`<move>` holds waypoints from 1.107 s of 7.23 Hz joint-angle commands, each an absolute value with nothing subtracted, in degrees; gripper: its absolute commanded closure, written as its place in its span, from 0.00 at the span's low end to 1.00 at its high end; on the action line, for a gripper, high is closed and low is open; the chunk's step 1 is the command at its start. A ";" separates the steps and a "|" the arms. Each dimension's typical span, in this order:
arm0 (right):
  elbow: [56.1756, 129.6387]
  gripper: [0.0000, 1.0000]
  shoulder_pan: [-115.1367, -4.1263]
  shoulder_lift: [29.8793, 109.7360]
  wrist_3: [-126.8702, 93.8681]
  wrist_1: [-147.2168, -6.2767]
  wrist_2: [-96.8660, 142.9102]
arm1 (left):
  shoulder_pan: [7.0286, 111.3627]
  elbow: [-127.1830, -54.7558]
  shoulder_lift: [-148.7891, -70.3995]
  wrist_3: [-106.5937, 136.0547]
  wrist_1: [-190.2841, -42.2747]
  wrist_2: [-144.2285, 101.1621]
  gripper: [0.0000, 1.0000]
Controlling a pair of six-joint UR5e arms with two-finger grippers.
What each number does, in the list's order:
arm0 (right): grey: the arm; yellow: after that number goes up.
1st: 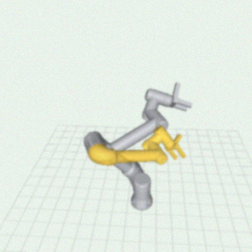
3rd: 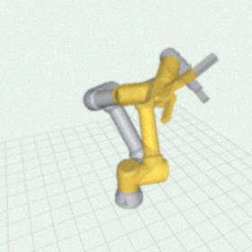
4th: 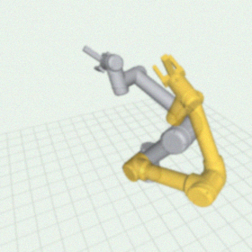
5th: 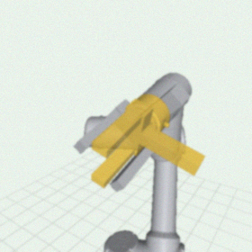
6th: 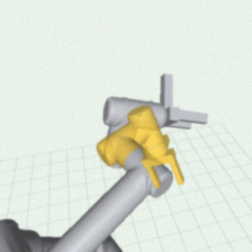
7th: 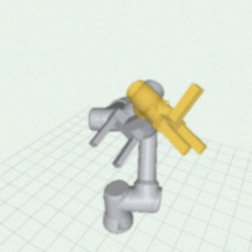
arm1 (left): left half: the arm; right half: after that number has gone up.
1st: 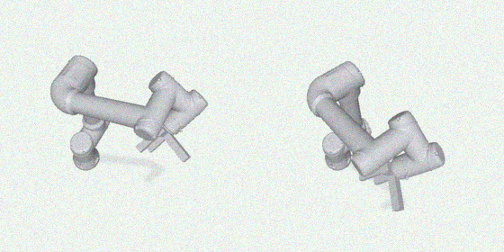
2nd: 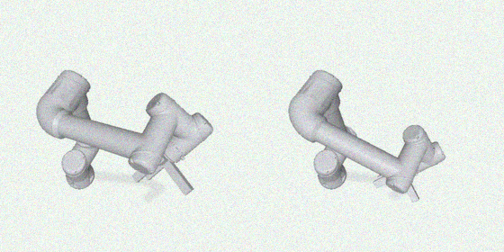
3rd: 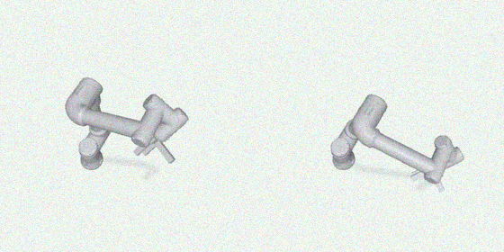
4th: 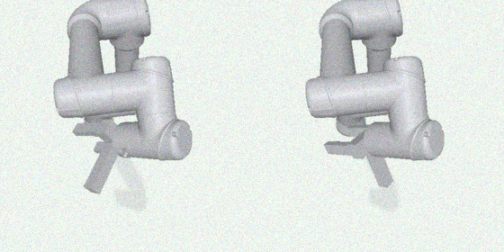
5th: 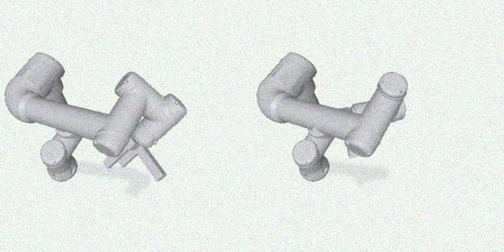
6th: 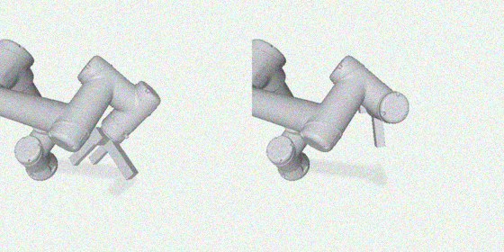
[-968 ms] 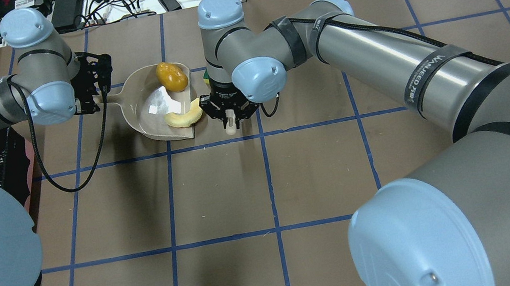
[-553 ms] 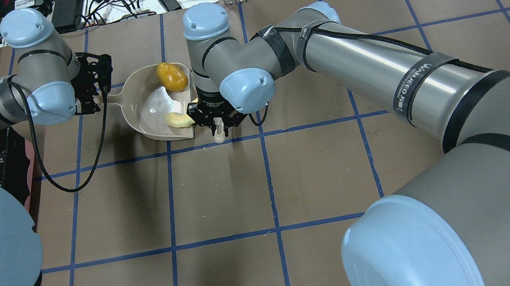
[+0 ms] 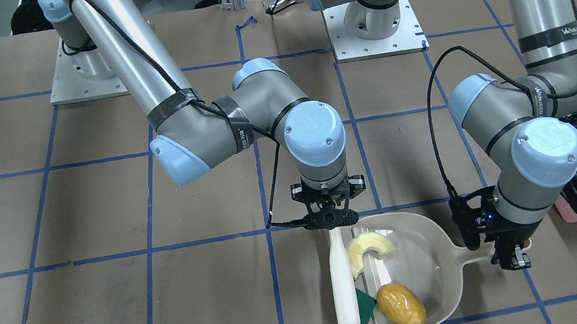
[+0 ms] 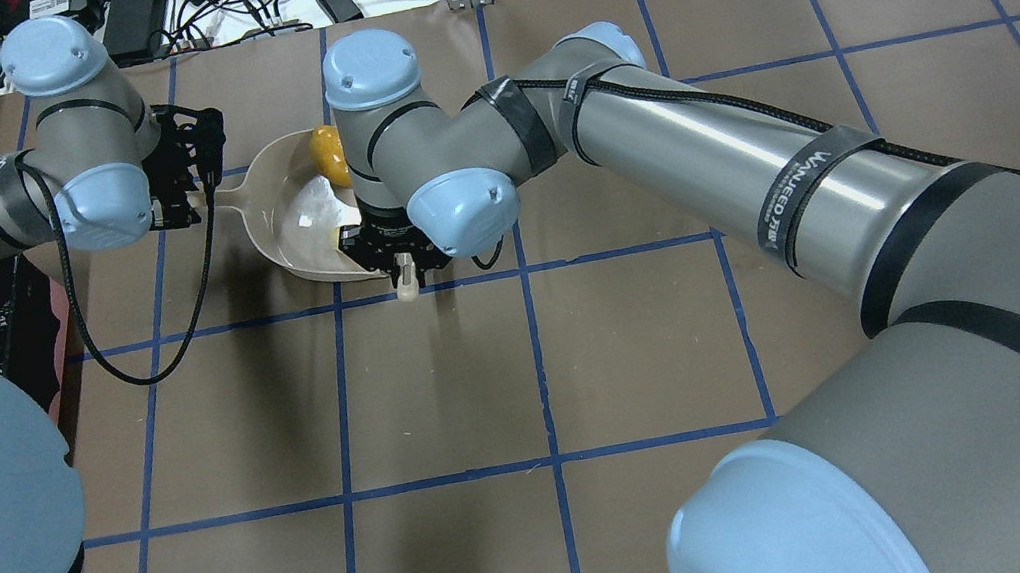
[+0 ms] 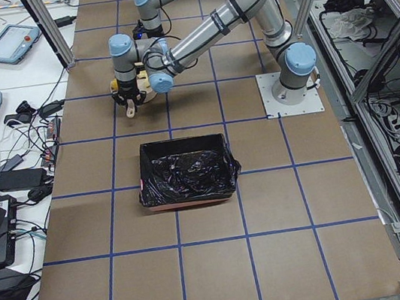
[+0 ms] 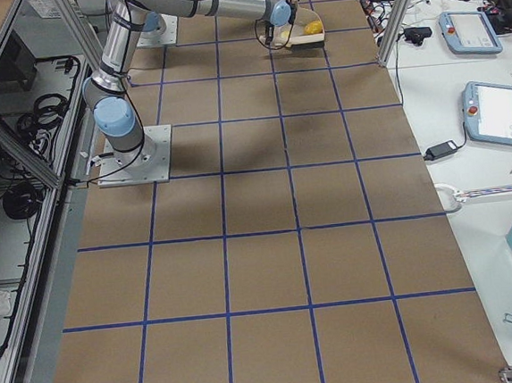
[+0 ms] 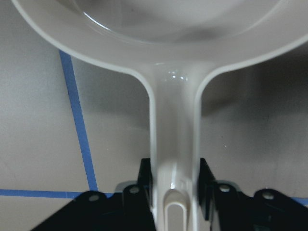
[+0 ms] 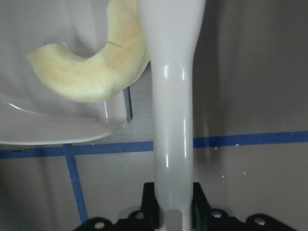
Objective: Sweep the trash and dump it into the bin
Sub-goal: 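Sweep the green sponge into the dustpan with the right gripper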
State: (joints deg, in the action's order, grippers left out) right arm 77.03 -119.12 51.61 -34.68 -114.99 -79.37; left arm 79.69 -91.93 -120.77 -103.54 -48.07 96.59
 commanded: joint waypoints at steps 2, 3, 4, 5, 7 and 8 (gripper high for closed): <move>76.82 1.00 -121.98 49.49 -40.14 -118.46 -76.03 | 79.72 -92.02 -120.76 -103.54 -48.08 96.68 0.88; 76.73 1.00 -122.43 49.31 -41.82 -118.56 -75.33 | 79.72 -92.02 -120.76 -103.45 -48.08 96.68 0.88; 76.38 1.00 -122.43 49.39 -43.84 -119.17 -72.36 | 79.72 -92.02 -120.76 -103.45 -48.08 96.68 0.88; 75.59 1.00 -122.52 49.22 -44.81 -119.70 -71.73 | 79.72 -92.02 -120.76 -103.45 -48.08 96.59 0.88; 74.02 1.00 -122.69 49.39 -47.71 -119.88 -66.99 | 79.72 -92.02 -120.85 -103.53 -48.08 96.68 0.88; 73.83 1.00 -122.87 49.22 -46.94 -119.71 -67.23 | 79.72 -92.02 -120.85 -103.45 -48.08 96.68 0.88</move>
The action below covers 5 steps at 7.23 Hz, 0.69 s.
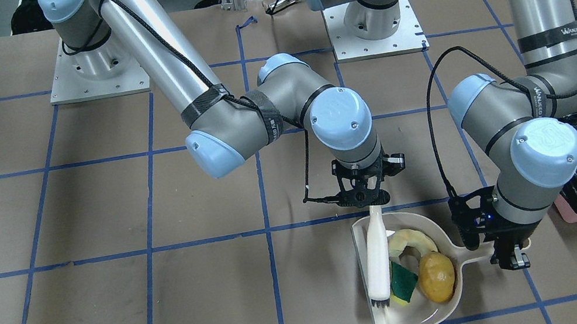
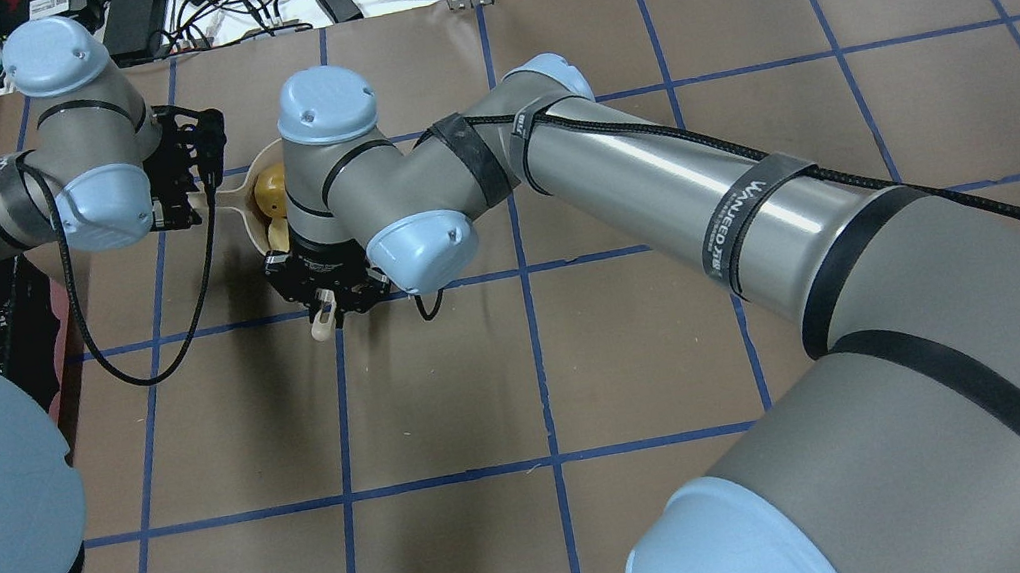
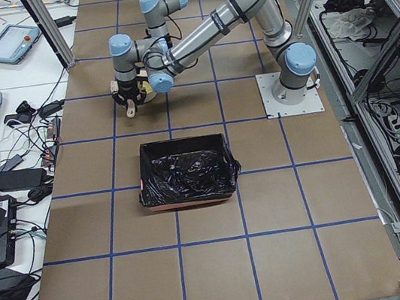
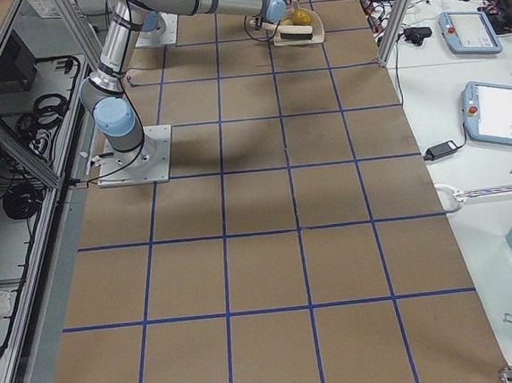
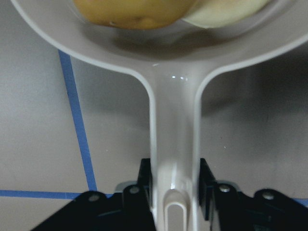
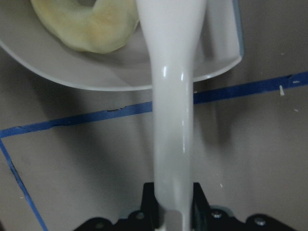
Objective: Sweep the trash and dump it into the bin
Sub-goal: 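Sweep the green sponge into the dustpan with the right gripper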
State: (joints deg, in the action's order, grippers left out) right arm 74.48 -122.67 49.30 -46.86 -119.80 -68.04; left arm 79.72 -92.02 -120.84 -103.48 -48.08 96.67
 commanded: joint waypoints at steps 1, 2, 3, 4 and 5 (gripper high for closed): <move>73.74 1.00 -122.52 49.48 -46.67 -119.62 -67.50 | 79.72 -92.02 -120.85 -103.45 -48.08 96.59 0.88; 73.74 1.00 -121.82 49.92 -46.15 -119.10 -68.02 | 79.72 -92.02 -120.76 -103.53 -48.08 96.59 0.88; 74.09 1.00 -121.47 50.36 -45.27 -119.18 -68.81 | 79.63 -91.93 -120.76 -103.54 -48.08 96.59 0.88; 74.35 1.00 -120.77 50.54 -44.74 -119.09 -68.91 | 79.63 -91.93 -120.76 -103.62 -48.08 96.59 0.89; 75.14 1.00 -119.28 50.71 -44.48 -119.35 -70.04 | 79.63 -91.93 -120.67 -103.62 -48.08 96.59 0.89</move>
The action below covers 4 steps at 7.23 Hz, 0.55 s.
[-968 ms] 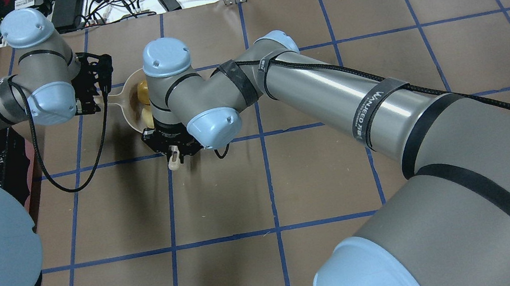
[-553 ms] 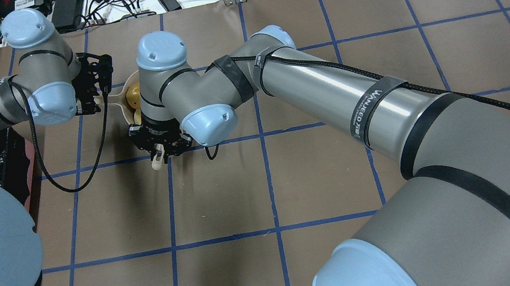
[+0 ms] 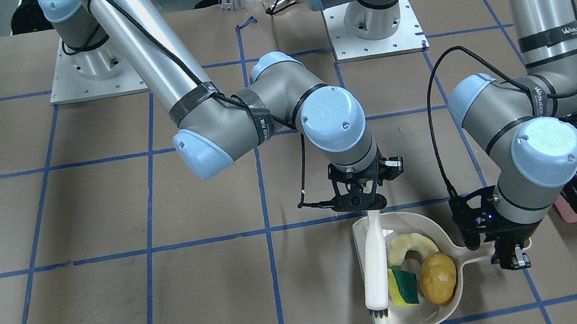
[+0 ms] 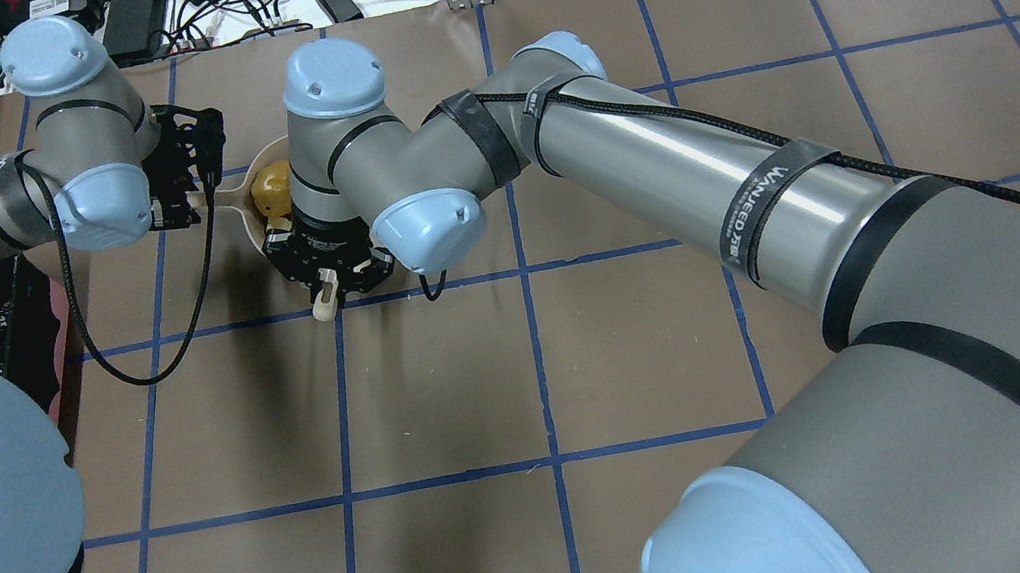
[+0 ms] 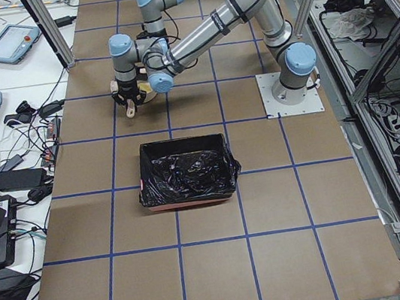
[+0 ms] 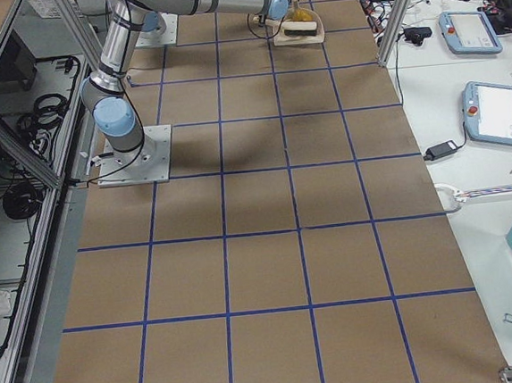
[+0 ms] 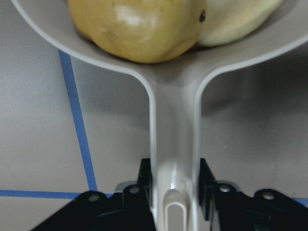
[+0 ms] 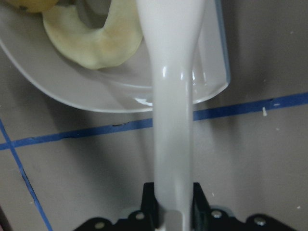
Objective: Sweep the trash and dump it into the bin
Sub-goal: 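Sweep the green sponge into the dustpan with the right gripper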
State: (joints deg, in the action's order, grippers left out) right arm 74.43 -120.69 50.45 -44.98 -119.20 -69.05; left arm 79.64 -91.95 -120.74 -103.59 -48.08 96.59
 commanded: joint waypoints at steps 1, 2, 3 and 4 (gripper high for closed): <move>75.58 1.00 -118.31 50.97 -43.60 -118.83 -70.31 | 79.63 -92.02 -120.59 -103.62 -48.08 96.50 0.89; 75.76 1.00 -118.30 51.24 -43.33 -118.74 -71.36 | 79.63 -92.02 -120.67 -103.54 -47.99 96.50 0.90; 75.94 1.00 -118.30 51.41 -43.24 -118.74 -72.15 | 79.63 -92.02 -120.59 -103.54 -48.08 96.50 0.90; 75.94 1.00 -118.30 52.11 -43.07 -117.35 -73.72 | 79.63 -92.11 -120.59 -103.54 -48.08 96.50 0.90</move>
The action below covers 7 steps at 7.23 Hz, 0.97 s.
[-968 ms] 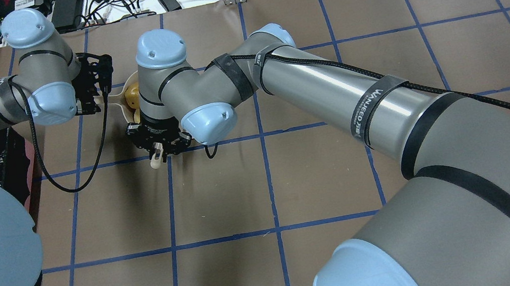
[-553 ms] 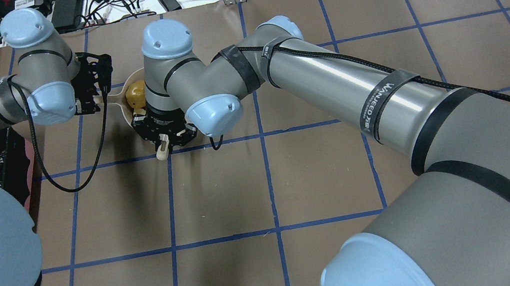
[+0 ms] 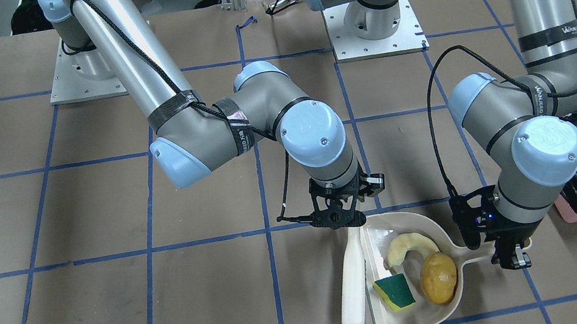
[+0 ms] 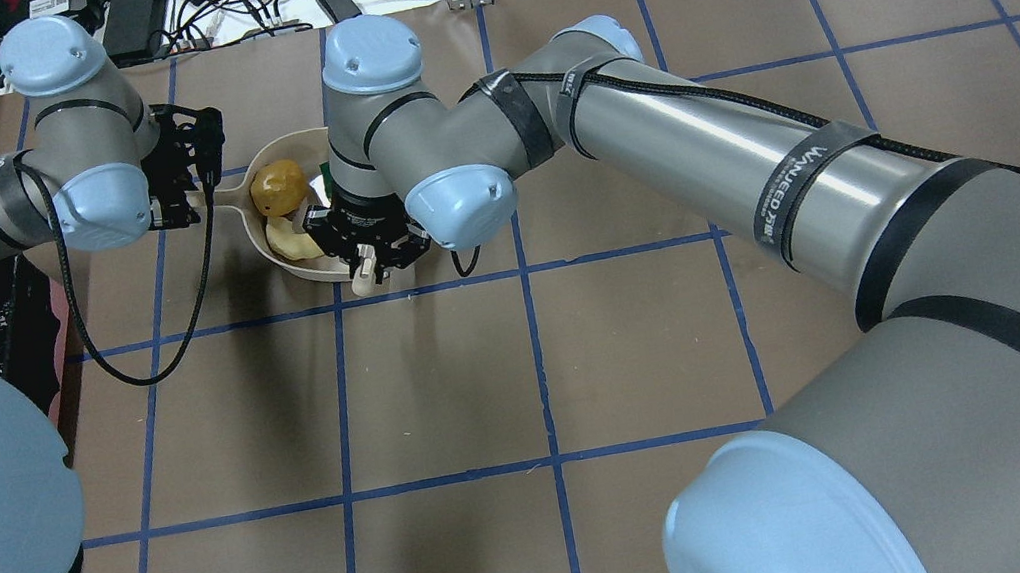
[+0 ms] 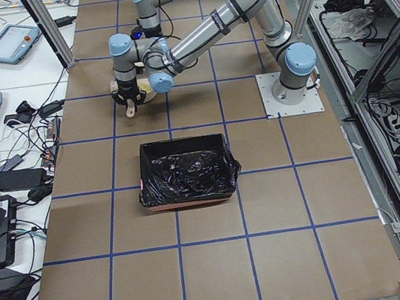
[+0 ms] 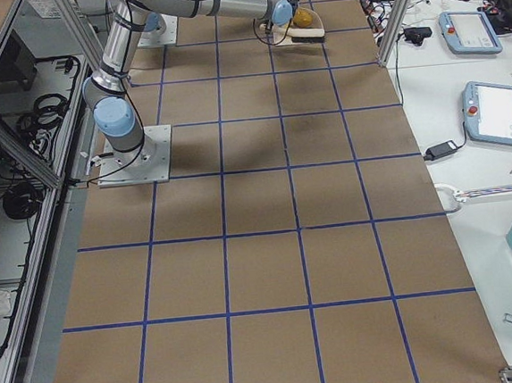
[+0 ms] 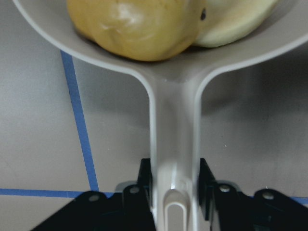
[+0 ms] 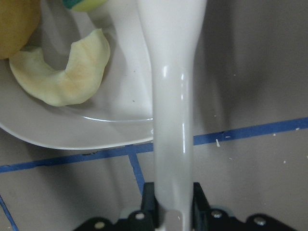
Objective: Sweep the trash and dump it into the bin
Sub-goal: 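Sweep the green sponge into the dustpan with the right gripper, then lift the brush away with the right gripper while the left gripper raises the dustpan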
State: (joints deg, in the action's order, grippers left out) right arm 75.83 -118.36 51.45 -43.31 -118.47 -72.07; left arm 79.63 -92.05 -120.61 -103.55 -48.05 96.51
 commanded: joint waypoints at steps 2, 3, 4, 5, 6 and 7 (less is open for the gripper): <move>76.02 1.00 -116.99 55.70 -37.49 -109.55 -78.97 | 79.54 -92.11 -120.50 -103.54 -47.99 96.33 0.90; 76.11 1.00 -115.85 57.98 -36.05 -107.60 -79.62 | 79.54 -92.11 -120.59 -103.62 -47.99 96.24 0.90; 76.46 1.00 -113.75 59.75 -32.82 -103.58 -79.98 | 79.54 -92.11 -120.67 -103.54 -47.99 95.98 0.91; 78.12 1.00 -111.38 62.11 -27.21 -101.71 -82.42 | 79.45 -92.28 -120.67 -103.62 -47.99 95.89 0.96; 81.18 1.00 -108.57 64.66 -22.81 -101.69 -83.31 | 79.19 -92.63 -120.50 -103.80 -47.99 95.71 1.00; 83.56 1.00 -104.98 66.95 -18.67 -101.52 -83.41 | 78.84 -92.72 -119.98 -103.97 -47.99 95.71 1.00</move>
State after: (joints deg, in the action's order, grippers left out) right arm 80.50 -109.07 63.94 -24.18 -102.11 -82.70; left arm 79.19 -92.52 -120.43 -103.77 -47.99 95.79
